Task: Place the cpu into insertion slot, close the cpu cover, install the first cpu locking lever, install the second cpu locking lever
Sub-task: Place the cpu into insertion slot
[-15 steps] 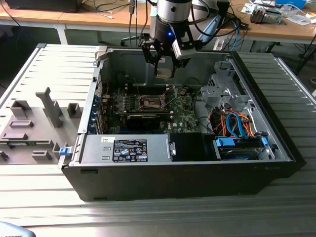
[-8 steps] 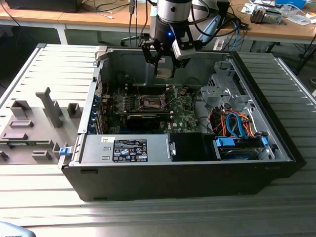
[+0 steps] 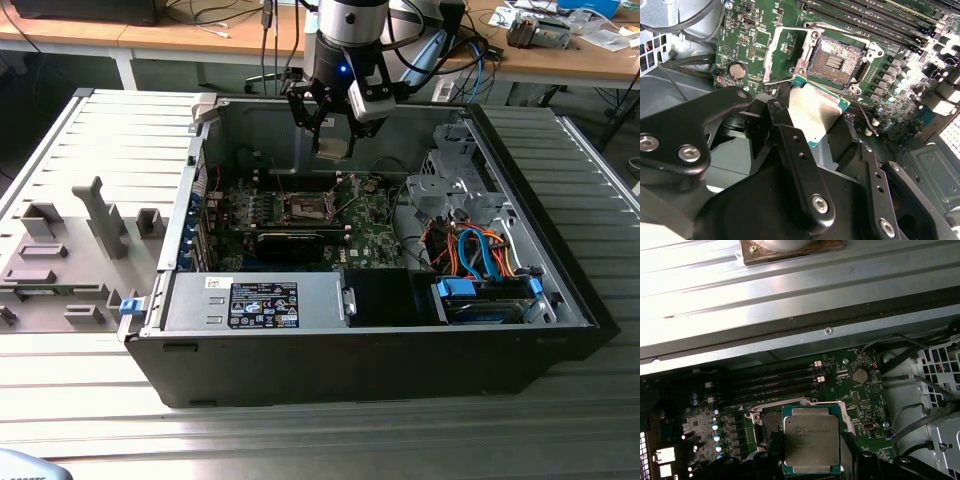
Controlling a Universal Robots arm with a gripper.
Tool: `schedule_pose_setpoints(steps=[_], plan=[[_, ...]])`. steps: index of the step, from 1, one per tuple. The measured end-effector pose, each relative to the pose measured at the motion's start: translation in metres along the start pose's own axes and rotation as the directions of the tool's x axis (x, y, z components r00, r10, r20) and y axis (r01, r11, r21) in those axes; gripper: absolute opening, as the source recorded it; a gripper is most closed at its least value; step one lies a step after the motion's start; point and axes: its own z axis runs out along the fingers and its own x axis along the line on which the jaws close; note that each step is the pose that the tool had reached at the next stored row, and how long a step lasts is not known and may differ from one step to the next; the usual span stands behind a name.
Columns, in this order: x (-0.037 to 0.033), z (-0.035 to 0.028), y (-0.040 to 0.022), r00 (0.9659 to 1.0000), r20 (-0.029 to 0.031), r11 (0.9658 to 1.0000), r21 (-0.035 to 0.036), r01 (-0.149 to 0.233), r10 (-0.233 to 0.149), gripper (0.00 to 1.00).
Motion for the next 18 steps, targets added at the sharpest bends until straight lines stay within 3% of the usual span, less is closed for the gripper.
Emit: schedule_pose_setpoints(steps=[18], plan=[[0.0000, 0.0003, 0.0000, 0.9999, 0.0014, 0.9999, -0.0003, -0.016, 0.016, 0.55]])
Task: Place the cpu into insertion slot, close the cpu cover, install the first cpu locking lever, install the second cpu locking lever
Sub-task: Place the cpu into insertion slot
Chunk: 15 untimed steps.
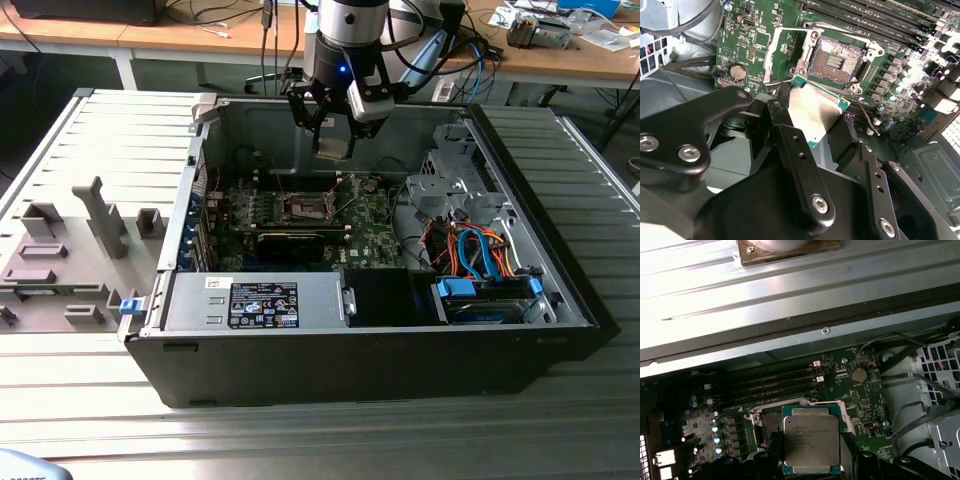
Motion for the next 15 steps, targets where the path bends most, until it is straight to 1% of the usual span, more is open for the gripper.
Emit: schedule_pose_setpoints(steps=[15], plan=[[0.0000, 0.0002, 0.0000, 0.9999, 0.0012, 0.9999, -0.0002, -0.014, 0.014, 0.55]])
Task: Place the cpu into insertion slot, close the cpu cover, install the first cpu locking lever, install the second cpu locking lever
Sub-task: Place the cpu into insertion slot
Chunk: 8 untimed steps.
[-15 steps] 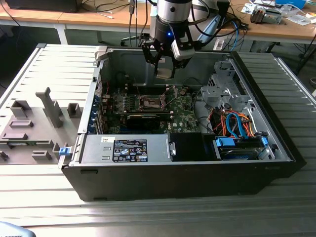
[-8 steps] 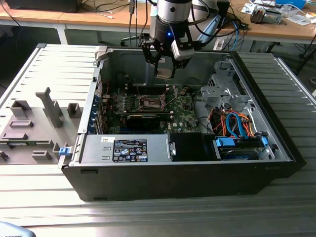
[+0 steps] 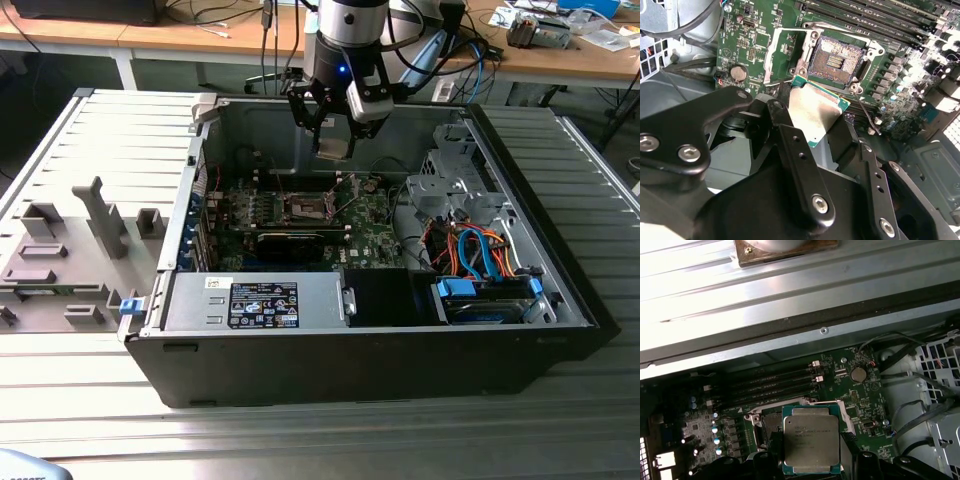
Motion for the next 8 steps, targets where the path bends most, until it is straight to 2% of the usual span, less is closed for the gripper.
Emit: schedule_pose_setpoints(steps=[8], plan=[[0.0000, 0.0001, 0.0000, 1.0000, 0.0007, 1.0000, -0.0001, -0.008, 0.008, 0.55]])
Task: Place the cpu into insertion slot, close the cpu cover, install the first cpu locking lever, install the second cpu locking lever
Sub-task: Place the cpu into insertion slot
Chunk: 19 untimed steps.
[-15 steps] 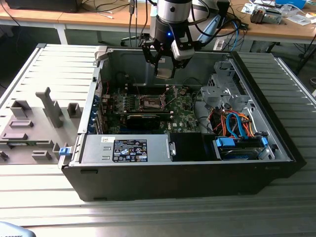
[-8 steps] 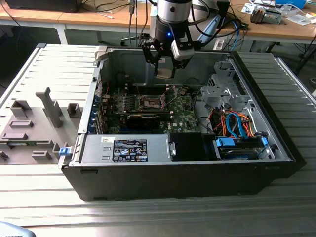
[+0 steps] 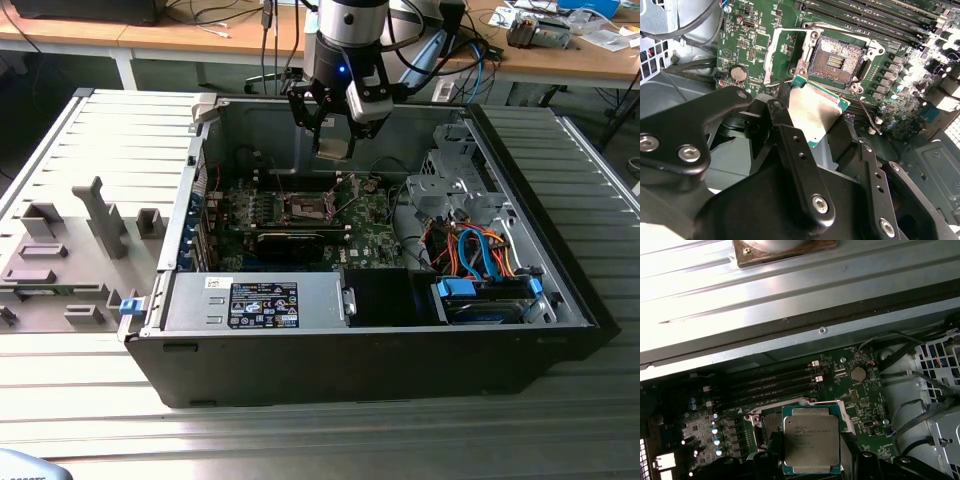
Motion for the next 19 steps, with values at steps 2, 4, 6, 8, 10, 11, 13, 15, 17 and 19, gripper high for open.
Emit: schedule_pose_setpoints(steps=[2, 4, 6, 8, 10, 11, 13, 15, 17, 19], plan=[[0.0000, 0.0000, 0.0000, 1.0000, 0.0002, 1.0000, -0.0001, -0.002, 0.002, 0.55], [0.0000, 0.0001, 0.0000, 1.0000, 0.0004, 1.0000, -0.0002, -0.004, 0.004, 0.55], [0.0000, 0.0001, 0.0000, 1.0000, 0.0005, 1.0000, -0.0002, -0.005, 0.005, 0.55], [0.0000, 0.0002, 0.0000, 1.0000, 0.0006, 1.0000, -0.0002, -0.007, 0.007, 0.55], [0.0000, 0.0002, 0.0000, 1.0000, 0.0008, 1.0000, -0.0002, -0.009, 0.009, 0.55], [0.0000, 0.0002, 0.0000, 0.9999, 0.0010, 0.9999, -0.0002, -0.011, 0.011, 0.55], [0.0000, 0.0002, 0.0000, 0.9999, 0.0011, 0.9999, -0.0003, -0.012, 0.012, 0.55], [0.0000, 0.0003, 0.0000, 0.9999, 0.0013, 0.9999, -0.0004, -0.014, 0.014, 0.55], [0.0000, 0.0003, 0.0000, 0.9999, 0.0014, 0.9999, -0.0004, -0.016, 0.016, 0.55], [0.0000, 0.0003, 0.0000, 0.9998, 0.0016, 0.9999, -0.0004, -0.017, 0.017, 0.55]])
